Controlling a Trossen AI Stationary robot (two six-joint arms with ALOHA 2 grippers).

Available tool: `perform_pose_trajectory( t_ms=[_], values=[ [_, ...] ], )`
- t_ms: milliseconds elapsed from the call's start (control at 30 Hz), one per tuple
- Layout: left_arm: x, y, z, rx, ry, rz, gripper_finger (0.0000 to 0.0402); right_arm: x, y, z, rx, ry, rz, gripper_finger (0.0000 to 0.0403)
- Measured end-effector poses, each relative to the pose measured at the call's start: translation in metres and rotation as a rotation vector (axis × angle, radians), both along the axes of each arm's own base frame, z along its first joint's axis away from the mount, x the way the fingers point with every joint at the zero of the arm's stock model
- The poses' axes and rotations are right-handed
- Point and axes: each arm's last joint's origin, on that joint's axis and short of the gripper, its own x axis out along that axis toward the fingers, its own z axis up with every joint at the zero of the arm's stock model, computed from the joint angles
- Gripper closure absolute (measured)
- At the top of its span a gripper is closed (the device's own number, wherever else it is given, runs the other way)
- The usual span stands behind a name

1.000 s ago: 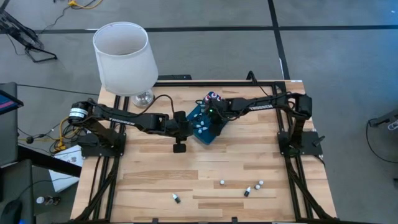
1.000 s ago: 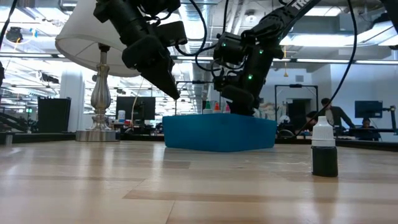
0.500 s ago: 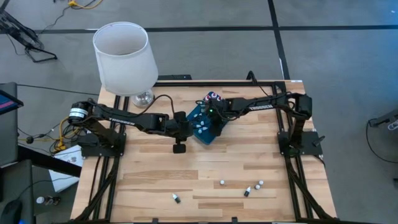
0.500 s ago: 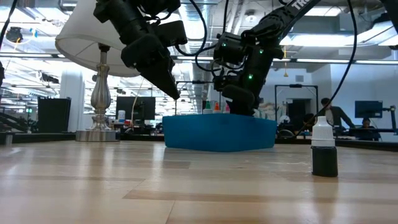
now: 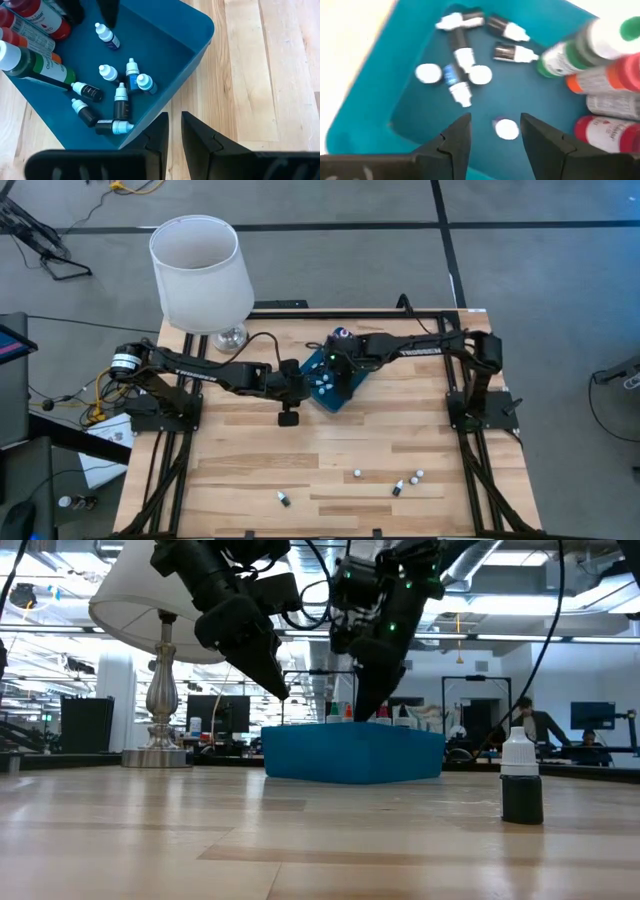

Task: Pick & Place food coloring
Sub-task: Put the small orange food coloring bottle into the blue container

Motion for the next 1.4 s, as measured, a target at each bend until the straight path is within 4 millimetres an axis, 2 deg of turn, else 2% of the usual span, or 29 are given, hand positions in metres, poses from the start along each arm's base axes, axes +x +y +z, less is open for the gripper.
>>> perform_pose_trajectory(
  t_ms=[133,233,333,500,667,800,1000,1267,1400],
  values=[
    [0.000,-0.001,0.000,0.007,0.002,-0.010,0.0360,-0.004,0.020,0.016,-0.024,-0.035,0.091,0.0249],
    [0.000,-0.003,0.000,0.019,0.000,-0.030,0.0360,-0.015,0.034,0.031,-0.038,-0.074,0.140,0.0256],
    [0.001,-0.006,0.001,0.025,-0.004,-0.047,0.0360,-0.038,0.044,0.045,-0.055,-0.120,0.150,0.0264],
    [0.001,-0.011,0.001,0.035,-0.006,-0.074,0.0360,-0.088,0.063,0.050,-0.041,-0.223,0.139,0.0274],
    [0.004,-0.012,0.003,0.041,-0.043,-0.086,0.0360,-0.140,0.089,0.043,0.034,-0.280,0.137,0.0277],
    [0.006,-0.013,0.005,0.036,-0.066,-0.111,0.0360,-0.169,0.115,0.035,0.105,-0.313,0.201,0.0275],
    [0.008,-0.015,0.007,-0.009,-0.098,-0.154,0.0360,-0.197,0.152,0.022,0.179,-0.344,0.252,0.0281],
    [0.008,-0.016,0.007,-0.025,-0.109,-0.169,0.0360,-0.229,0.193,0.008,0.353,-0.259,0.208,0.0285],
    [0.010,-0.016,0.009,-0.024,-0.136,-0.169,0.0360,-0.239,0.209,0.003,0.382,-0.220,0.203,0.0285]
  ],
)
